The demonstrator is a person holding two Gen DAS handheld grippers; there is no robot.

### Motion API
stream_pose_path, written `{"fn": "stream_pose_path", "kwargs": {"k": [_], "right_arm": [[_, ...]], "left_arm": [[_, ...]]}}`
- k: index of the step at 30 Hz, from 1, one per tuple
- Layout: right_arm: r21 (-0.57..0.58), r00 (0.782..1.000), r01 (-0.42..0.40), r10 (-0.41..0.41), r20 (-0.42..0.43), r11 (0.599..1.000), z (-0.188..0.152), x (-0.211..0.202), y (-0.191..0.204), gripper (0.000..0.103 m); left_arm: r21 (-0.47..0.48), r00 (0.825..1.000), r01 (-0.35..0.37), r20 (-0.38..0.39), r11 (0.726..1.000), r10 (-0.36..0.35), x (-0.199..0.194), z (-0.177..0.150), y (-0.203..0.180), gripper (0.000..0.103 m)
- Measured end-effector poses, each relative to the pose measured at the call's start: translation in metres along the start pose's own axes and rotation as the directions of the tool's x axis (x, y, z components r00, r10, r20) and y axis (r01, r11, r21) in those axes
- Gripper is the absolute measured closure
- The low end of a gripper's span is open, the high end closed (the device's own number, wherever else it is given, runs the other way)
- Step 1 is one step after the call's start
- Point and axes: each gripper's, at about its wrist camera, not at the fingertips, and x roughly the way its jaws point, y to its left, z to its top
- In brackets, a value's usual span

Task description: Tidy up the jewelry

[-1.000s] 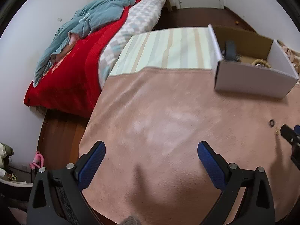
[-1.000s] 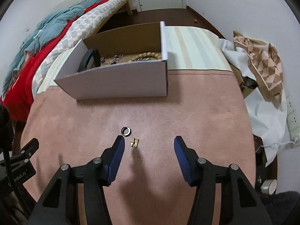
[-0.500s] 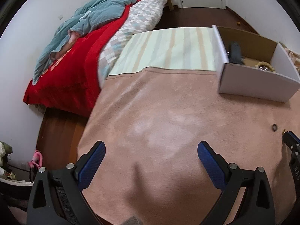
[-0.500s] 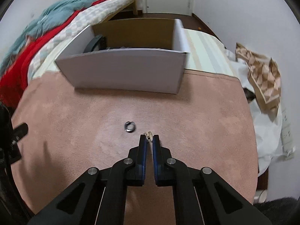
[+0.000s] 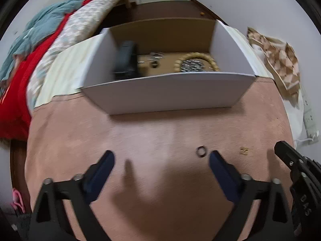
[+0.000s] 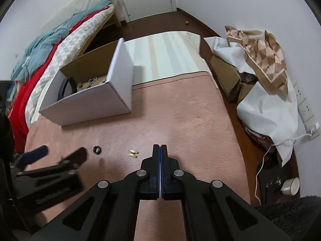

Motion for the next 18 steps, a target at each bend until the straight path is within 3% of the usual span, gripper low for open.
{"fn": "stream_pose_path", "kwargs": {"k": [2, 3, 6, 8, 11, 18], "right_arm": [[0.026, 1.0, -0.012, 0.013, -0.017, 1.0, 0.003, 0.001, -0.009, 0.103], [0.038, 1.0, -0.014, 0.015, -0.02, 0.999, 0.004, 0.001, -0.012, 0.103], [0.066, 1.0, -0.002, 0.004, -0.029, 0.998, 0.008, 0.002, -0.023, 0.103], [0.074, 1.0, 0.004, -0.002, -0.03, 0.997, 0.009, 0.002, -0.026, 0.103], [0.083, 1.0, 0.007, -0.005, -0.025, 0.997, 0.011, 0.001, -0.028, 0.103], [0.074, 0.999, -0.04, 0.042, -0.032, 0.996, 0.014, -0.004, -0.021, 0.099]], "left_arm": [[0.027, 1.0, 0.003, -0.008, 1.0, -0.002, 0.006, 0.002, -0.009, 0.036], [0.034, 1.0, 0.015, -0.006, 0.999, -0.014, 0.007, 0.002, -0.011, 0.038], [0.055, 0.999, 0.03, 0.013, 0.998, -0.03, 0.003, 0.003, -0.017, 0.064], [0.071, 0.999, 0.034, 0.017, 0.997, -0.036, 0.002, 0.005, -0.02, 0.09], [0.086, 0.999, 0.04, 0.021, 0.995, -0.042, 0.002, 0.004, -0.023, 0.1], [0.043, 0.998, 0.03, 0.054, 0.999, -0.032, -0.01, -0.001, -0.004, 0.101]]}}
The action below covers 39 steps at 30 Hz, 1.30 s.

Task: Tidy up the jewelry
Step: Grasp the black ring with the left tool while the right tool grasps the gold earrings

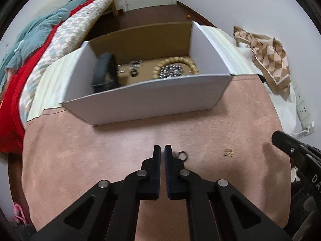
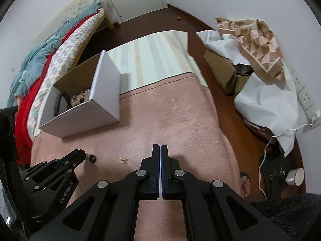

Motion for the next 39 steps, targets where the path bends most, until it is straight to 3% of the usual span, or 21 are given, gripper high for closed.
{"fn": "stream_pose_path", "kwargs": {"k": [2, 3, 4, 5, 9, 13, 14, 16, 17, 21, 28, 30, 32, 39], "right_arm": [[-0.007, 0.998, -0.051, 0.051, -0.023, 0.999, 0.0, 0.002, 0.006, 0.083], [-0.02, 0.997, -0.07, 0.07, -0.031, 0.997, -0.001, 0.003, 0.01, 0.066], [-0.033, 0.996, -0.079, 0.078, -0.033, 0.996, -0.003, 0.004, 0.014, 0.057], [-0.059, 0.995, -0.093, 0.091, -0.038, 0.994, -0.005, 0.006, 0.022, 0.057], [-0.145, 0.995, -0.085, 0.078, -0.055, 0.986, -0.013, 0.02, 0.047, 0.057], [-0.226, 0.998, -0.012, -0.002, -0.061, 0.974, -0.024, 0.037, 0.064, 0.06], [-0.246, 0.999, 0.016, -0.025, -0.03, 0.969, -0.026, 0.036, 0.067, 0.064], [-0.292, 0.997, 0.073, -0.077, -0.003, 0.954, -0.031, 0.037, 0.075, 0.086], [-0.304, 0.996, 0.09, -0.092, 0.009, 0.949, -0.032, 0.039, 0.077, 0.09], [-0.302, 0.997, 0.081, -0.08, 0.018, 0.95, -0.032, 0.04, 0.076, 0.093], [-0.165, 1.0, -0.011, 0.015, 0.021, 0.986, -0.025, 0.014, 0.049, 0.093], [-0.147, 0.999, -0.019, 0.023, 0.027, 0.989, -0.022, 0.008, 0.042, 0.093], [-0.139, 0.999, -0.01, 0.016, 0.04, 0.99, -0.019, 0.002, 0.036, 0.093], [-0.092, 0.999, 0.01, -0.005, 0.054, 0.996, -0.01, -0.001, 0.018, 0.093]], "left_arm": [[-0.038, 1.0, -0.02, 0.006, 0.999, 0.021, -0.005, -0.005, 0.012, 0.102], [-0.051, 0.999, -0.032, 0.006, 0.998, 0.032, -0.006, -0.008, 0.016, 0.102], [-0.078, 0.999, -0.042, 0.0, 0.996, 0.042, -0.007, -0.013, 0.024, 0.101], [-0.101, 0.999, -0.044, -0.011, 0.994, 0.043, -0.007, -0.018, 0.031, 0.102], [-0.139, 0.997, -0.071, -0.038, 0.988, 0.066, -0.004, -0.033, 0.047, 0.102], [-0.159, 0.996, -0.085, -0.046, 0.984, 0.079, -0.004, -0.04, 0.059, 0.102], [-0.163, 0.996, -0.086, -0.044, 0.983, 0.08, -0.005, -0.041, 0.06, 0.102], [-0.174, 0.996, -0.082, -0.041, 0.981, 0.076, -0.007, -0.04, 0.064, 0.102], [-0.177, 0.996, -0.08, -0.038, 0.981, 0.075, -0.008, -0.04, 0.065, 0.102], [-0.193, 0.998, -0.055, -0.019, 0.98, 0.052, -0.015, -0.036, 0.069, 0.101], [-0.236, 1.0, 0.016, -0.022, 0.971, -0.022, -0.013, -0.021, 0.065, 0.094], [-0.218, 0.999, 0.035, -0.023, 0.975, -0.04, -0.01, -0.017, 0.054, 0.081], [-0.185, 0.999, 0.037, -0.023, 0.982, -0.042, -0.006, -0.012, 0.042, 0.041], [-0.053, 1.0, 0.014, -0.02, 0.999, -0.015, 0.01, 0.001, 0.0, 0.039]]}}
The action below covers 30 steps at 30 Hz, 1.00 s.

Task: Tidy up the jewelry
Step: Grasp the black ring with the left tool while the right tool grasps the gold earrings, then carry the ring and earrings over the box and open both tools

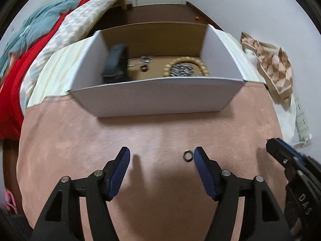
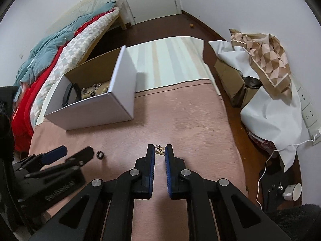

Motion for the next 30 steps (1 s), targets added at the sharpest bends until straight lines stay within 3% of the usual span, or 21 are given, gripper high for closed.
{"fn": "stream_pose_path", "kwargs": {"k": [3, 5, 6, 8, 9, 21, 30], "right_arm": [[0.012, 1.0, 0.007, -0.007, 0.001, 1.0, 0.003, 0.001, -0.004, 0.093], [0.017, 1.0, 0.013, -0.013, 0.004, 1.0, 0.004, 0.001, -0.008, 0.093], [0.02, 1.0, 0.014, -0.014, 0.005, 1.0, 0.004, 0.001, -0.01, 0.093], [0.026, 1.0, 0.016, -0.016, 0.007, 1.0, 0.005, 0.001, -0.013, 0.093], [0.029, 1.0, 0.016, -0.016, 0.008, 0.999, 0.006, 0.001, -0.013, 0.093], [0.049, 0.999, 0.0, -0.002, 0.044, 0.999, 0.013, -0.014, -0.013, 0.093], [0.019, 0.989, -0.107, 0.104, 0.101, 0.994, 0.051, -0.039, 0.015, 0.093]], "left_arm": [[0.039, 1.0, -0.014, 0.004, 0.999, 0.014, 0.005, 0.001, -0.009, 0.043], [0.059, 1.0, -0.015, 0.0, 0.998, 0.015, 0.007, 0.0, -0.014, 0.07], [0.062, 1.0, 0.001, 0.006, 0.998, -0.002, 0.007, 0.0, -0.015, 0.073], [0.078, 1.0, 0.001, 0.011, 0.997, -0.002, 0.006, -0.001, -0.02, 0.092], [0.087, 1.0, 0.004, 0.012, 0.996, -0.005, 0.006, -0.001, -0.022, 0.095], [0.07, 0.998, 0.031, 0.051, 0.997, -0.034, -0.011, 0.002, -0.018, 0.096], [-0.002, 0.986, 0.108, 0.128, 0.994, -0.107, -0.061, 0.049, 0.014, 0.096]]}}
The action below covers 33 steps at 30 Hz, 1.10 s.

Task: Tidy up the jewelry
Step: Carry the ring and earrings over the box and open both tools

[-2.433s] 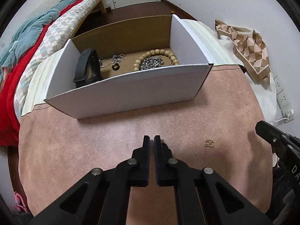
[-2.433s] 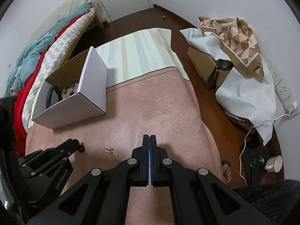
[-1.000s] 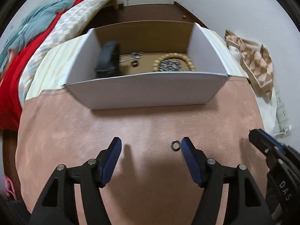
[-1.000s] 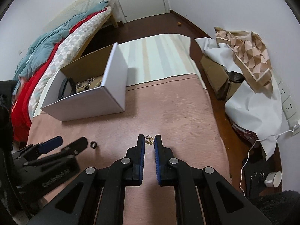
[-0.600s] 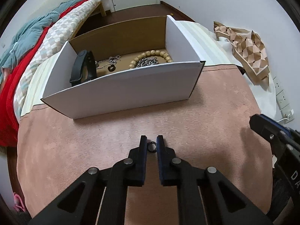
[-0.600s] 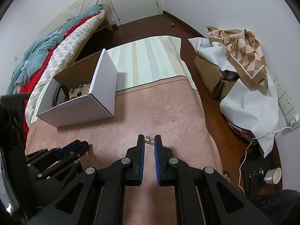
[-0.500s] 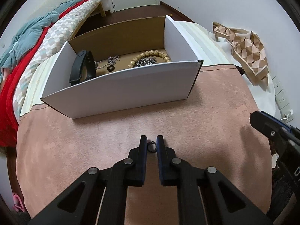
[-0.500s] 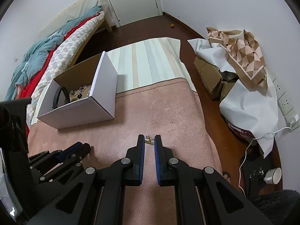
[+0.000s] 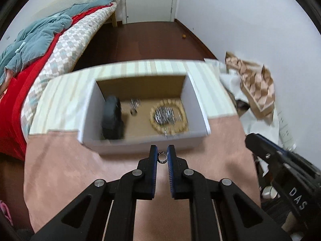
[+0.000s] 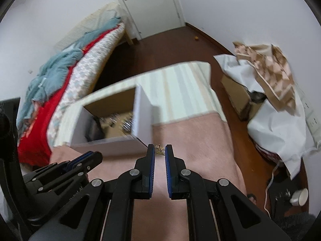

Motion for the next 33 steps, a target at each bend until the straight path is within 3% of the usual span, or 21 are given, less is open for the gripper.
{"fn": "stream_pose_path", "kwargs": {"k": [4, 9, 15, 19, 21, 24, 26, 28, 30, 33], "right_arm": [[-0.024, 0.997, -0.076, 0.076, -0.007, 0.997, 0.032, 0.012, 0.024, 0.093], [-0.041, 0.986, -0.147, 0.143, -0.088, 0.988, 0.057, 0.045, 0.047, 0.093], [-0.043, 0.963, -0.194, 0.181, -0.201, 0.98, 0.059, 0.076, 0.058, 0.093], [0.005, 0.933, -0.229, 0.22, -0.286, 0.974, 0.06, 0.093, 0.06, 0.091], [0.018, 0.926, -0.235, 0.23, -0.3, 0.972, 0.059, 0.096, 0.061, 0.091], [0.018, 0.93, -0.226, 0.221, -0.292, 0.974, 0.059, 0.092, 0.061, 0.091], [0.027, 0.934, -0.225, 0.224, -0.28, 0.974, 0.06, 0.088, 0.06, 0.088], [0.022, 0.947, -0.198, 0.197, -0.255, 0.98, 0.063, 0.08, 0.058, 0.079], [0.006, 0.96, -0.169, 0.166, -0.227, 0.986, 0.066, 0.07, 0.056, 0.075], [-0.035, 0.978, -0.084, 0.075, -0.197, 0.996, 0.067, 0.055, 0.055, 0.053]], "left_arm": [[-0.038, 1.0, 0.015, -0.009, 0.999, -0.015, 0.004, 0.031, 0.022, 0.096], [-0.081, 0.998, 0.035, -0.056, 0.996, -0.039, 0.023, 0.063, 0.05, 0.095], [-0.074, 0.993, 0.05, -0.104, 0.996, -0.058, 0.037, 0.083, 0.059, 0.095], [-0.094, 0.988, 0.068, -0.131, 0.993, -0.08, 0.038, 0.092, 0.063, 0.093], [-0.091, 0.99, 0.047, -0.127, 0.995, -0.059, 0.035, 0.094, 0.064, 0.093], [-0.088, 0.994, 0.008, -0.105, 0.996, -0.017, 0.025, 0.097, 0.069, 0.08], [-0.095, 0.996, -0.023, -0.083, 0.995, 0.015, 0.016, 0.096, 0.074, 0.053], [-0.102, 0.998, -0.05, -0.051, 0.993, 0.045, 0.004, 0.094, 0.08, 0.038], [-0.102, 0.996, -0.09, -0.034, 0.991, 0.087, -0.005, 0.09, 0.086, 0.037], [-0.103, 0.991, -0.134, -0.022, 0.986, 0.133, -0.017, 0.081, 0.09, 0.032]]}}
